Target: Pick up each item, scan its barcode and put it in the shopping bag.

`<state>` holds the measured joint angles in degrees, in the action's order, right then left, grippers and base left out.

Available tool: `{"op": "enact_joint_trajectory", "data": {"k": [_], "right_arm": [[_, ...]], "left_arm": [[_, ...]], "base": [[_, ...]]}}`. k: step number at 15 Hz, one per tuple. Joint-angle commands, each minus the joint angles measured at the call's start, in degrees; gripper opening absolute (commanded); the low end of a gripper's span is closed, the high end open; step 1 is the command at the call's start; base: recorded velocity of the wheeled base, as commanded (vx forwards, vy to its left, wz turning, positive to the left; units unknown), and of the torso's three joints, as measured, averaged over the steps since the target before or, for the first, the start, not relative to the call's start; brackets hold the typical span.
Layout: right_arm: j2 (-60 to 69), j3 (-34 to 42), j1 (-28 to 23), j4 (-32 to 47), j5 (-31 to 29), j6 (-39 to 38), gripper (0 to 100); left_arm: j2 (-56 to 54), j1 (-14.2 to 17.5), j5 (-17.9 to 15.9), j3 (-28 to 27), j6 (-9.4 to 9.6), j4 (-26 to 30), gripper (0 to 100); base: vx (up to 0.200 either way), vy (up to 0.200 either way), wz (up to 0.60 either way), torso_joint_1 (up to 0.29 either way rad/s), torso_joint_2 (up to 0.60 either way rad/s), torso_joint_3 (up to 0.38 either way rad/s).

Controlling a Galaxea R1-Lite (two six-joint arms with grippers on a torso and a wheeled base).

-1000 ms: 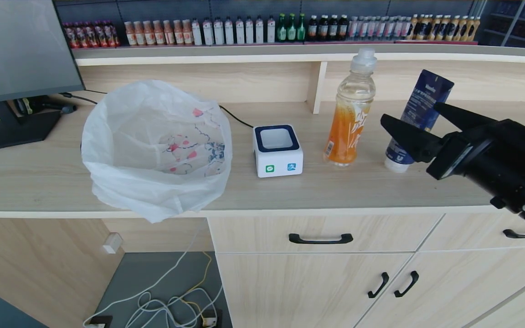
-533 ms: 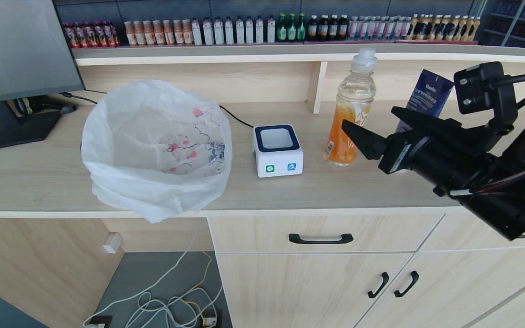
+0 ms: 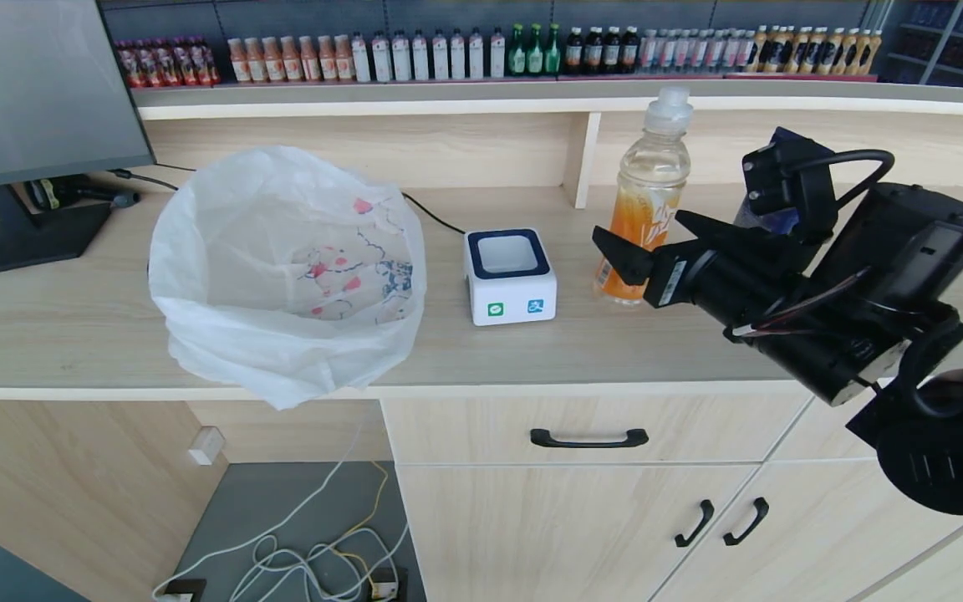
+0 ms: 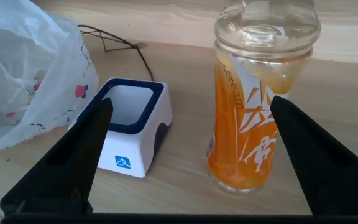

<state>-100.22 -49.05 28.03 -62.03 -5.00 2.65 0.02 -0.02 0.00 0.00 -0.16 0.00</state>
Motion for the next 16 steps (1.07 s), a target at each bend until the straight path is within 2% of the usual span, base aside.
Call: {"op": "enact_joint_trajectory", "data": {"k": [1, 8, 16], "right_arm": [[-0.9, -0.1, -1.4, -0.2, 0.0, 0.0, 100], [-5.0, -6.0, -5.4, -0.3, -0.1, 0.3, 100], [-9.1, -11.2, -6.2, -0.6, -0.1, 2.1, 100]], "left_arm": [[0.0, -0.1, 0.0, 0.0, -0.02, 0.0, 100], [0.0, 0.0, 0.0, 0.0, -0.02, 0.0, 100], [0.0, 0.0, 0.0, 0.0, -0.02, 0.0, 100]], "base": [[0.000, 0.000, 0.00, 0.000, 0.00, 0.000], [0.000, 0.000, 0.00, 0.000, 0.00, 0.000], [0.000, 0.000, 0.00, 0.000, 0.00, 0.000]]}}
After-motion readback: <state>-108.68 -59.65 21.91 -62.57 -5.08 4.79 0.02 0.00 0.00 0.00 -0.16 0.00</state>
